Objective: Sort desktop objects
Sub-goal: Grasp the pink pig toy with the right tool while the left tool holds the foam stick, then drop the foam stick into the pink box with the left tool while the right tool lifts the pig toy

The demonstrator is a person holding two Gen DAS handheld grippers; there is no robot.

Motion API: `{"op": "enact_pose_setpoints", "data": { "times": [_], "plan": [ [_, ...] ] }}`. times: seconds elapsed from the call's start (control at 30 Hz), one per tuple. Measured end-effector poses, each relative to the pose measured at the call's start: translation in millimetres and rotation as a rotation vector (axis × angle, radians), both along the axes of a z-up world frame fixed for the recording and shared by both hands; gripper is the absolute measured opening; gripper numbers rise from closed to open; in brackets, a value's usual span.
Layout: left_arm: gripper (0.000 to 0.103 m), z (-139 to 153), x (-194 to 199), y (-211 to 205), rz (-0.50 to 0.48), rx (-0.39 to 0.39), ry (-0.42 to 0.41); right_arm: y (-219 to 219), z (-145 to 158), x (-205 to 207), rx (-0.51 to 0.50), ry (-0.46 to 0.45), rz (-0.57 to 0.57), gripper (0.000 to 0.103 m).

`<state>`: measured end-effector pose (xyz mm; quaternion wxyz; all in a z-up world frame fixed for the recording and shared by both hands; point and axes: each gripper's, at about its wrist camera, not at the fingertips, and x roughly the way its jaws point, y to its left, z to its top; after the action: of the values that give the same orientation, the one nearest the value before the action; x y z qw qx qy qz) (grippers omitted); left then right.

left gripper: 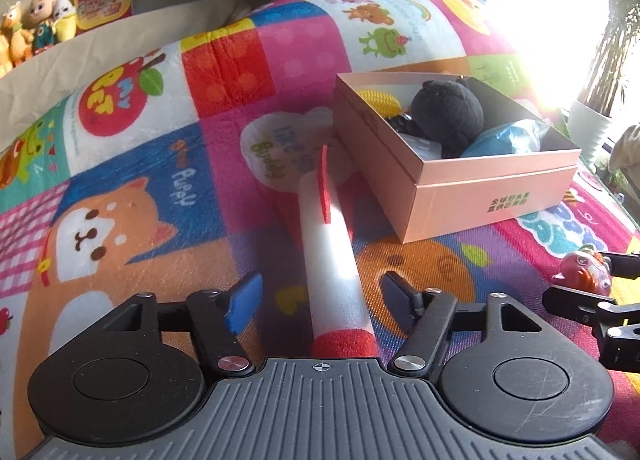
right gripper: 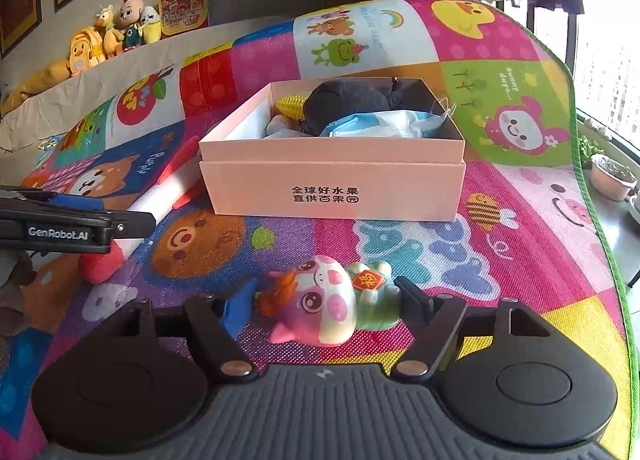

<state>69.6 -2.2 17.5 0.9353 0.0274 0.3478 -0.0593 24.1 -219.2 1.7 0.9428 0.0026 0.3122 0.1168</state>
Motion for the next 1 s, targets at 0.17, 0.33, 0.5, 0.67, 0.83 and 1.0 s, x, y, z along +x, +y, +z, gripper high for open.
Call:
{"op": "enact_pose_setpoints", "data": {
  "times": [0.17,0.33,0.5,0.67,0.83,1.0],
  "plan": [
    [0.048,-7,4,3,-0.008,-0.010,0.019,0,0,0,0.006,-0.002,0.000,0.074],
    [0.033,0,-8,6,-0.033,-0.030,0.009,0,0,0,0.004,0.000,-0.003,0.074],
    [0.032,8,-40,3,-0.073,-0.026,-0.027,-1,1,0,0.002,-0.004,-0.015,0.074],
    [0.033,21,-77,2,-0.119,-0.025,-0.054,-2,7,-17,-0.065,-0.017,-0.005,0.074],
    [0.032,47,-93,-6,-0.144,-0.051,-0.132,-17,27,-44,-0.083,-0.026,0.018,0.074],
    [0.033,74,-99,-23,-0.188,-0.094,-0.212,-29,63,-59,-0.117,-0.068,-0.032,0.074]
  ]
}}
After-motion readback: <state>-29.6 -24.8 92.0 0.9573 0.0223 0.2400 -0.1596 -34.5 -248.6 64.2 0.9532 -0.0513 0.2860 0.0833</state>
